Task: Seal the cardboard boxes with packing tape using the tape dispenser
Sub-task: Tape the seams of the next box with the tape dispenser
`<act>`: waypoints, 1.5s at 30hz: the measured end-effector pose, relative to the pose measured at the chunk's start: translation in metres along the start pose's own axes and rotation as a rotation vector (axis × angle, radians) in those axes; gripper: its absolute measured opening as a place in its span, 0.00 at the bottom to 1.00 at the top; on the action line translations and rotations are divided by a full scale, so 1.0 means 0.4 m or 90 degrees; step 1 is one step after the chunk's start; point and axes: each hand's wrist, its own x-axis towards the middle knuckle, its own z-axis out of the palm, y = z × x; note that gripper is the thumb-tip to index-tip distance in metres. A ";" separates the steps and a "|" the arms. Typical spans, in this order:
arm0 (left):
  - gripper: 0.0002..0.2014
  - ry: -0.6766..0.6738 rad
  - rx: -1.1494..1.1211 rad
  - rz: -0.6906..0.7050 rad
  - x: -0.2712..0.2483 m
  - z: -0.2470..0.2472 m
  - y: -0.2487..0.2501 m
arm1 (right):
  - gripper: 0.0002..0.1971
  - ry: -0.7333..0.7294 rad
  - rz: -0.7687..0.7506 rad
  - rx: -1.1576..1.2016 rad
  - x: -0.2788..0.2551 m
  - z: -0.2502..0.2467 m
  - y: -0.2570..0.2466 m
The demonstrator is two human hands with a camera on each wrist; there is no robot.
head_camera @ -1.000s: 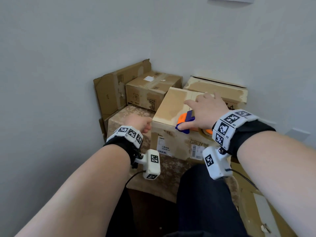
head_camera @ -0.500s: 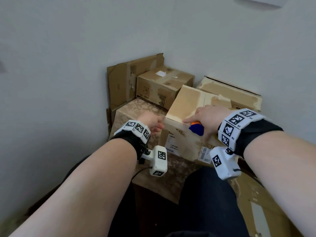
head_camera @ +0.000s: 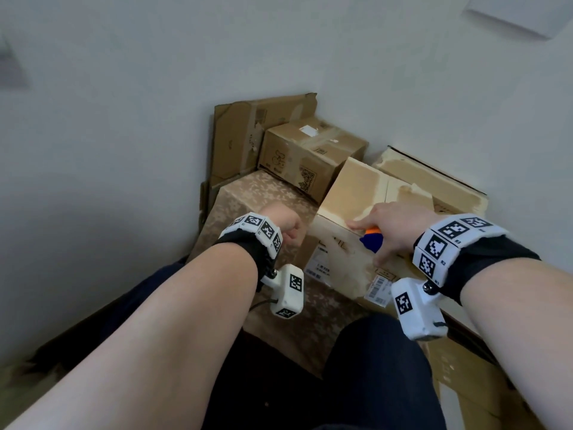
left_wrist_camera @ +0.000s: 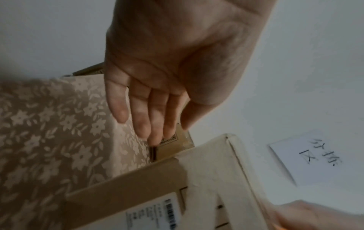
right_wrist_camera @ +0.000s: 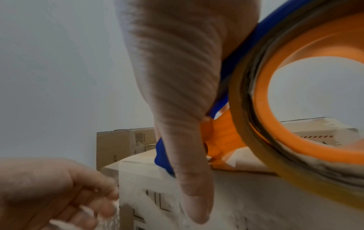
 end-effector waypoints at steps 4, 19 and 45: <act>0.19 0.011 -0.169 0.086 -0.001 -0.003 0.024 | 0.47 0.009 0.005 0.012 0.008 0.004 0.002; 0.35 -0.186 -0.202 0.111 -0.028 0.021 -0.028 | 0.42 0.011 0.005 0.003 0.027 0.005 -0.002; 0.26 -0.163 0.532 0.302 -0.057 0.049 0.083 | 0.45 0.013 0.017 -0.019 0.005 -0.011 -0.021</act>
